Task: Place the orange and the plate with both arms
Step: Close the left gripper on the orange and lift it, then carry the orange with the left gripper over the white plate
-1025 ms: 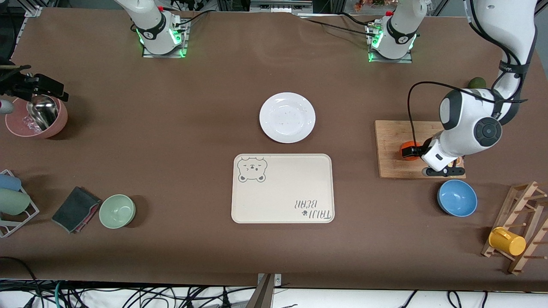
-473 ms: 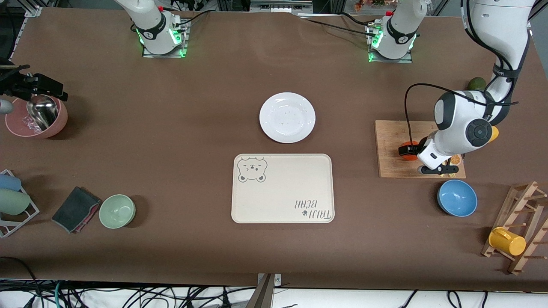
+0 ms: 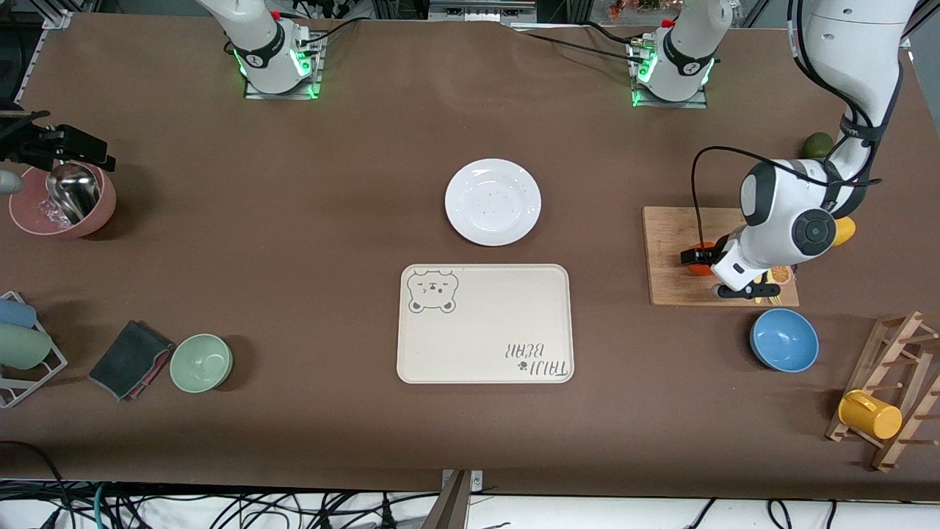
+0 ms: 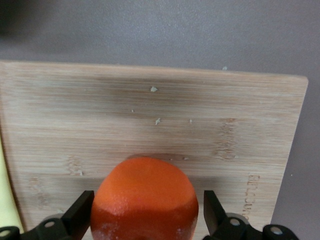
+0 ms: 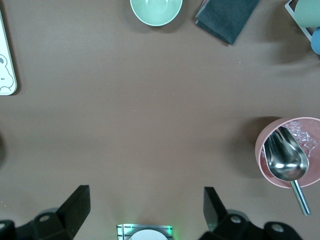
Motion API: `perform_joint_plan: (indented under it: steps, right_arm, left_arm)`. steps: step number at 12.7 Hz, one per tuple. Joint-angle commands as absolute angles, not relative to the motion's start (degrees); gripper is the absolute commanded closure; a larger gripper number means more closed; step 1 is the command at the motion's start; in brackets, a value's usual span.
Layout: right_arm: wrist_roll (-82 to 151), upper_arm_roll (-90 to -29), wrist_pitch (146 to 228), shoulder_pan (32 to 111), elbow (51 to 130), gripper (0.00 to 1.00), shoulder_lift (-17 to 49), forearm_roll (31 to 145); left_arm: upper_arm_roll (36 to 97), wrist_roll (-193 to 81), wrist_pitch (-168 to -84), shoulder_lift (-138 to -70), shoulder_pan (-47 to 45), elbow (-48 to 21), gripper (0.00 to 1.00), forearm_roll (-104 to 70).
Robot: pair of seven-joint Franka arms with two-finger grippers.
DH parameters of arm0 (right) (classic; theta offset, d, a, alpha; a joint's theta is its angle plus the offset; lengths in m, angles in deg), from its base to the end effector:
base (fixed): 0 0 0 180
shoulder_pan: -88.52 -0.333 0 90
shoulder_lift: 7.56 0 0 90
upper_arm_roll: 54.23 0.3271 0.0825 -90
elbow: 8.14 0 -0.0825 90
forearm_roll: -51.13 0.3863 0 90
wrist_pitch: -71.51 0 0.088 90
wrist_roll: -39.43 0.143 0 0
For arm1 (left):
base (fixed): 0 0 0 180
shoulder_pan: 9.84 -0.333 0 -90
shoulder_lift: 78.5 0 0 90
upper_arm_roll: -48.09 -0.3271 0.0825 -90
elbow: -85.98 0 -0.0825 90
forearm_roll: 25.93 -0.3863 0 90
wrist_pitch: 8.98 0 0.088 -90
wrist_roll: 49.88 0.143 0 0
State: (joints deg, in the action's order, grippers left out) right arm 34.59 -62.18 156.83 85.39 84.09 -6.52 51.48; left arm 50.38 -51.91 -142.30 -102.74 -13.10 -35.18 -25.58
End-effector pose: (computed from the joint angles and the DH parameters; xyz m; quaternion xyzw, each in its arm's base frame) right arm 0.5443 -0.0444 0.5652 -0.9976 -0.0001 0.0688 0.0076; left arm 0.5529 0.0083 0.1682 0.9940 0.0292 -0.1052 0.0094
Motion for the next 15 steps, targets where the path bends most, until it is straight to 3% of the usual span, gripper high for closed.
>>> perform_joint_plan:
  steps: [1, 3, 5, 8, 15]
  right_arm:
    - [33.7, -62.3, 155.9, 85.5, 83.3, 0.0, -6.3, 51.7]
    - [33.7, -62.3, 155.9, 85.5, 83.3, 0.0, -6.3, 51.7]
    - [33.7, -62.3, 155.9, 85.5, 83.3, 0.0, -6.3, 51.7]
    - [33.7, -62.2, 155.9, 85.5, 83.3, 0.0, -6.3, 51.7]
    - [33.7, -62.2, 155.8, 85.5, 83.3, 0.0, -6.3, 51.7]
  left_arm:
    - [50.5, -52.8, -142.8, -102.5, -13.4, -35.6, 0.41, -26.6]
    - [50.4, -52.8, -142.5, -102.3, -13.4, -35.3, 0.68, -26.7]
    - [50.7, -54.8, -140.7, -101.2, -12.3, -33.6, 0.86, -27.0]
    - [52.3, -67.2, -133.3, -100.7, -6.0, -27.2, 0.87, -26.8]
    - [73.1, -102.1, -133.3, -101.2, -3.3, -24.6, 0.87, -26.5]
